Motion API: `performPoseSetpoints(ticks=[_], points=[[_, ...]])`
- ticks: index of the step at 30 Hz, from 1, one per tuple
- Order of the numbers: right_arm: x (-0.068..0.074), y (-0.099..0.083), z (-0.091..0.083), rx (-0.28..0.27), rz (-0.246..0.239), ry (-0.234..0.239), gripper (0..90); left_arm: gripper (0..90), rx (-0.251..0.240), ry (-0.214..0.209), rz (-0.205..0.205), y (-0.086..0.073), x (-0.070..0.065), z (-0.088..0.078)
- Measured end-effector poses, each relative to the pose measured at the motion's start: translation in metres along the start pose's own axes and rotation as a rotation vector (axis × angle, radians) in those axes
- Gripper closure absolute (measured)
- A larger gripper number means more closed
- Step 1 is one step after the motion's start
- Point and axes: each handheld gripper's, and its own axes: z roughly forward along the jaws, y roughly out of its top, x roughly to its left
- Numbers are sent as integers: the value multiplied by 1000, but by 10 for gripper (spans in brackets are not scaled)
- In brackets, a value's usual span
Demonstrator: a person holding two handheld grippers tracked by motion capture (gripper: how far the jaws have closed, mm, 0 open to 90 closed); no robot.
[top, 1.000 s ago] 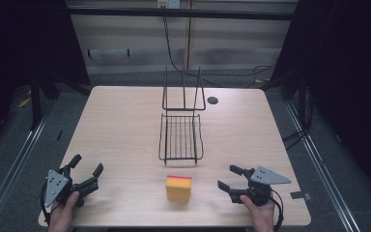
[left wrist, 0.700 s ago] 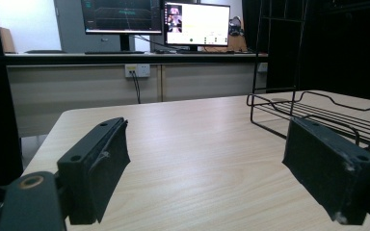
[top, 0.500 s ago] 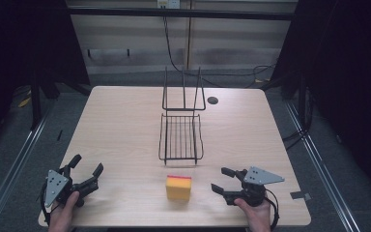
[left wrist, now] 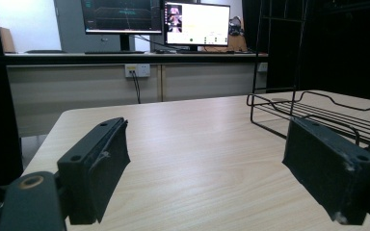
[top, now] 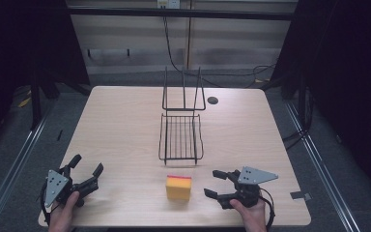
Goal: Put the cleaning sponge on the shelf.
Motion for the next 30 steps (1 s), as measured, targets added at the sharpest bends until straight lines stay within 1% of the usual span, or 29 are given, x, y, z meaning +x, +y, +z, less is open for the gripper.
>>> performPoseSetpoints(ticks=[1,3,5,6,7,9,10,11,12,13,14,17,18,22,23,25,26,27,29,30], points=[[3,2,3,11,-13,8,289,156,0,1,0,0,0,0],[4,3,5,19,-14,15,296,156,-4,1,-5,0,0,0],[6,5,7,8,-21,32,302,157,0,-3,-1,0,0,0],[6,5,7,8,-21,32,302,157,0,1,1,0,0,0],[7,6,8,9,-25,47,302,156,0,-3,-1,0,0,0],[7,7,8,14,-26,52,303,156,0,1,0,0,0,0],[7,8,9,14,-28,59,304,156,-1,-4,-6,0,0,0],[8,8,9,15,-30,60,308,157,0,0,0,0,0,0],[8,9,9,11,-32,76,309,157,-1,-4,-5,0,0,0],[10,9,10,13,-30,79,309,157,-1,-4,-6,0,0,0],[10,10,10,14,-29,91,311,157,0,0,0,0,0,0],[13,10,15,22,-35,111,320,157,0,-3,-5,0,0,0],[13,11,15,26,-33,116,322,156,0,1,0,0,0,0],[15,13,20,24,-39,138,340,157,0,0,0,0,0,0],[16,14,22,24,-39,145,341,157,-1,-4,-6,0,0,0],[17,16,25,24,-45,158,350,156,0,1,0,0,0,0],[18,16,25,28,-48,161,352,157,-1,-4,-6,0,0,0],[18,17,27,27,-52,164,357,157,0,1,0,0,0,0],[18,18,30,27,-57,175,379,156,0,1,0,0,0,0],[18,19,31,26,-61,173,379,157,0,1,0,0,0,0]])
